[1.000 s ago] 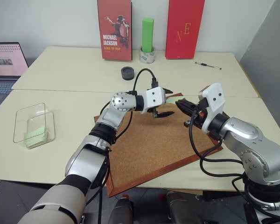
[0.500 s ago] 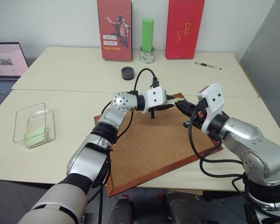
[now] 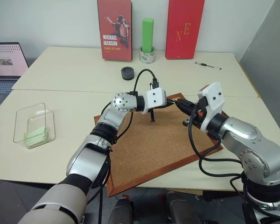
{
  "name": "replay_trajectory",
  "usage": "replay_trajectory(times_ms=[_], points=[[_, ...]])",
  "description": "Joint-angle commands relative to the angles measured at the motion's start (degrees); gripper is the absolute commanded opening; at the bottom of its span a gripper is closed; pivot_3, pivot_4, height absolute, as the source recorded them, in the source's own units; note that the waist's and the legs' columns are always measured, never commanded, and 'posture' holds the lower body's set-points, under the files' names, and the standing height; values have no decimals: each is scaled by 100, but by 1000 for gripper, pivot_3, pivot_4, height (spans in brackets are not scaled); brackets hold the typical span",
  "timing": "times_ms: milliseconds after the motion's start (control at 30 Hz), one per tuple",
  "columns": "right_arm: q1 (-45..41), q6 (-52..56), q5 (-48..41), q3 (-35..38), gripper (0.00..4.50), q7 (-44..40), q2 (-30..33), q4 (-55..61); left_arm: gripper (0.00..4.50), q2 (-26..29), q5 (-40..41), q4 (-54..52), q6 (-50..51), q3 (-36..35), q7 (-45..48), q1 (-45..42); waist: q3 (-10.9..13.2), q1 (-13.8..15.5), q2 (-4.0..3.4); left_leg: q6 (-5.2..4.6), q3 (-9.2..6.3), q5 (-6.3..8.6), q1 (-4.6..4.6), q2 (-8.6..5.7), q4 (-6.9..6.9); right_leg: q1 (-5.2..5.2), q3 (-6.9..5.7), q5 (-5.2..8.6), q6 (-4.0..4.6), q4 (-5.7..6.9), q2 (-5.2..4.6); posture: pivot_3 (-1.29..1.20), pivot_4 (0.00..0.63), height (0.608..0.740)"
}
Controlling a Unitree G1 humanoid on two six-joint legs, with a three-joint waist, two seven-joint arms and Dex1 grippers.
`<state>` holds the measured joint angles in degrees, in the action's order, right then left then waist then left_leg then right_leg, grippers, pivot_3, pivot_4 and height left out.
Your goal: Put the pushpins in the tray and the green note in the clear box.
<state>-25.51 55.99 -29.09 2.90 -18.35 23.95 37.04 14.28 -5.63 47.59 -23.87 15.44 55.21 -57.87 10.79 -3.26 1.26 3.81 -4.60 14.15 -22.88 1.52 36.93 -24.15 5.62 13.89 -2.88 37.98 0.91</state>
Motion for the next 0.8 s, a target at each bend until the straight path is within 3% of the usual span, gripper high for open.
replay_trajectory(times_ms=[33,367,467,567,800], points=[[-186,90,-224,432,0,95,52,282,67,50,27,-241,-47,-43,-2,37,0,1,0,0,0,0,0,0,0,0,0,0,0,0,0,0,150,740],[61,387,-418,1103,0,120,608,487,67,158,69,-408,65,-78,50,205,0,4,0,0,-1,0,0,0,0,0,0,0,0,1,0,0,150,740],[761,-45,364,699,0,-109,1512,349,67,206,130,-591,198,-115,68,312,0,21,0,0,0,0,-1,-1,-1,0,0,0,0,0,-1,0,150,740],[1229,-684,1119,188,0,-123,2033,-212,67,260,172,-817,345,-118,93,445,0,29,0,0,2,0,0,-1,-1,1,3,0,0,-4,-2,0,150,740],[1341,-1798,2074,-275,0,-62,2026,-1801,67,320,209,-1165,600,-109,73,633,0,-11,1,-2,5,-2,12,-2,5,5,8,-2,-3,8,0,0,150,740]])
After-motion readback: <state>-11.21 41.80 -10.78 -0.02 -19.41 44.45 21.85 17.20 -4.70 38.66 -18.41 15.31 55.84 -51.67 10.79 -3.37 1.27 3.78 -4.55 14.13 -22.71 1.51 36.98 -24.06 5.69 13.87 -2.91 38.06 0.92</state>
